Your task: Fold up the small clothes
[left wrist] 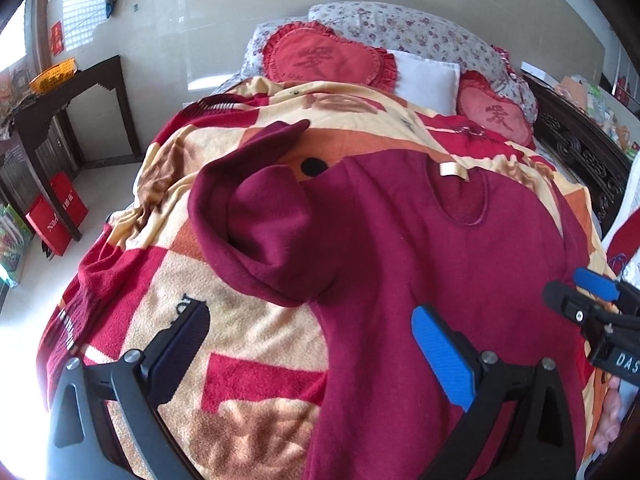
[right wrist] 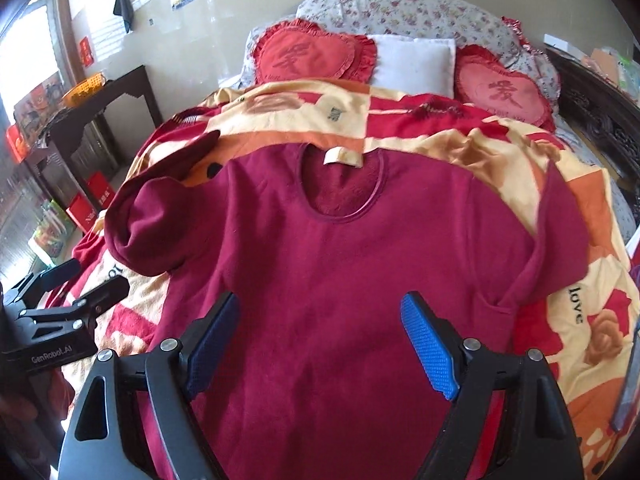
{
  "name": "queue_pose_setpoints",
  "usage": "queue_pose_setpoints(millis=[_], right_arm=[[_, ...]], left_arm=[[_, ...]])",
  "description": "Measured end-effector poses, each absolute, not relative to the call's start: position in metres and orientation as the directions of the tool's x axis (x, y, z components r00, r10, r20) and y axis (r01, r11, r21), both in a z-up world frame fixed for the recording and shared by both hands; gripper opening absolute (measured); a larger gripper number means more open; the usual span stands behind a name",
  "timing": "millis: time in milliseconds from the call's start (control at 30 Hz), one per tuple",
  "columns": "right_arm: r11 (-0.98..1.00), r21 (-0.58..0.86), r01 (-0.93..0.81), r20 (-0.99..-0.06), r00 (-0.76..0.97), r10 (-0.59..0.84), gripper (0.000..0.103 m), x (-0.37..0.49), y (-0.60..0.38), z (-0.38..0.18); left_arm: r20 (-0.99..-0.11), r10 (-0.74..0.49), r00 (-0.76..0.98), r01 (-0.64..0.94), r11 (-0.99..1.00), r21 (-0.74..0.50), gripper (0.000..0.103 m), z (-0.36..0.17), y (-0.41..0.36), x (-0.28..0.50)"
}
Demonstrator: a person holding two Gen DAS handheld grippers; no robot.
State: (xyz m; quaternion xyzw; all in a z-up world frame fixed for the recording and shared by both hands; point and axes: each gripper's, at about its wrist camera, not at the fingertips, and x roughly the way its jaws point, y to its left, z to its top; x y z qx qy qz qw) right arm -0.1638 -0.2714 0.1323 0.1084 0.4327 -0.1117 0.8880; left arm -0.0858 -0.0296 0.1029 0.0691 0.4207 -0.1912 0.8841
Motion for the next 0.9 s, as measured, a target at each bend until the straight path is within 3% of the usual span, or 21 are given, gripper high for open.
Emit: queue_pose_setpoints(millis=[300, 900], right_arm=[[0.961, 0.118, 0.252, -0.791, 0.608, -0.062, 0.068, -0.144, -0.257, 0.124], [0.959, 0.122, 0.255, -0.827, 0.56, -0.044, 0.068, -0.131, -0.248, 0.104]], left_arm=[[-0.793, -0.237, 0.561, 0.311, 0.948, -0.063, 0.103, 0.091, -0.008, -0.059], [-0.805, -0.225, 0.549, 0.299, 0.952, -0.062, 0.103, 0.08, -0.004, -0.05]])
